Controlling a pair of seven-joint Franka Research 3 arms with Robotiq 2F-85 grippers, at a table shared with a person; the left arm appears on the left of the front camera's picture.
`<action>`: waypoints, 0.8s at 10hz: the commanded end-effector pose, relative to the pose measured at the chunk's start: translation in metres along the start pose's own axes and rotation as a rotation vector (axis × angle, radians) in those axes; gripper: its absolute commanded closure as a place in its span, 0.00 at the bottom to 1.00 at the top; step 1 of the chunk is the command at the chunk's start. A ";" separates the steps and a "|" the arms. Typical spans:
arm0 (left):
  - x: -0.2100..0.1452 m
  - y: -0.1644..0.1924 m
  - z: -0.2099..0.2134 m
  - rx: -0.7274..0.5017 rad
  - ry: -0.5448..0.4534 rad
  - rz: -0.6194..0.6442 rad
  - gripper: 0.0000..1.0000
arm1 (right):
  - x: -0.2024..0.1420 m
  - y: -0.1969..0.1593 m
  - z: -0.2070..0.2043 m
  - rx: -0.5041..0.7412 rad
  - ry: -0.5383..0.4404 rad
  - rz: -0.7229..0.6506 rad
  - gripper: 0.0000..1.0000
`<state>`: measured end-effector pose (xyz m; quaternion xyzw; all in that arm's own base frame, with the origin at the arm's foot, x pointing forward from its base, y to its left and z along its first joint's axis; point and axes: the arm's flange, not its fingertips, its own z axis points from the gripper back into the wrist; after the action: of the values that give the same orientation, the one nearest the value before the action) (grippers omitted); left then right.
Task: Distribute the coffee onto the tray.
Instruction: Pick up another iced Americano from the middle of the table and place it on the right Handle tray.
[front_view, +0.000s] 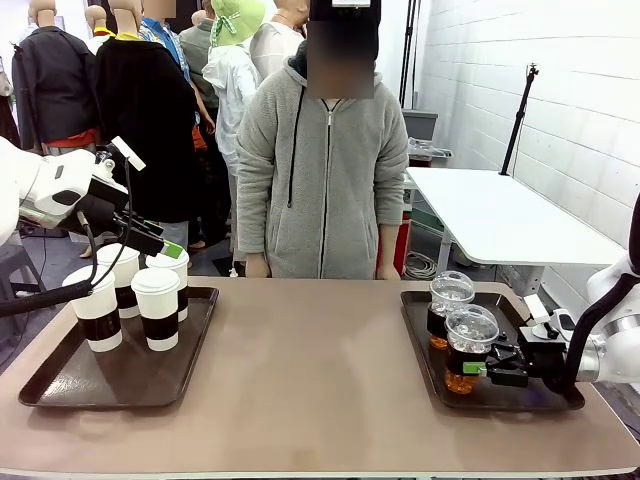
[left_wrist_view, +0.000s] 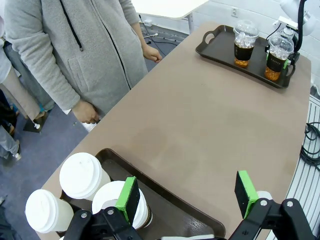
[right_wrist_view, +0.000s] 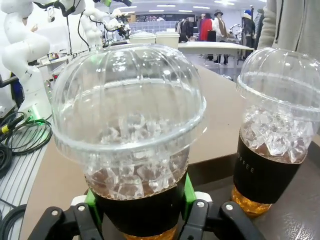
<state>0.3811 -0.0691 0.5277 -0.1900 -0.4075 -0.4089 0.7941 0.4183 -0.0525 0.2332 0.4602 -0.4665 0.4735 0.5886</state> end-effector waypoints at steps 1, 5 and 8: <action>-0.003 0.004 -0.002 -0.018 -0.010 -0.018 0.00 | 0.002 -0.001 0.002 0.040 0.010 -0.019 0.00; -0.003 0.004 -0.002 -0.018 -0.010 -0.018 0.00 | 0.001 0.002 0.012 0.026 0.036 -0.057 0.00; -0.003 0.004 -0.002 -0.018 -0.010 -0.018 0.00 | 0.002 0.004 0.034 -0.022 0.058 -0.072 0.00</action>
<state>0.3811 -0.0691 0.5277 -0.1901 -0.4075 -0.4089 0.7941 0.4115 -0.0750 0.2325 0.4592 -0.4506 0.4605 0.6116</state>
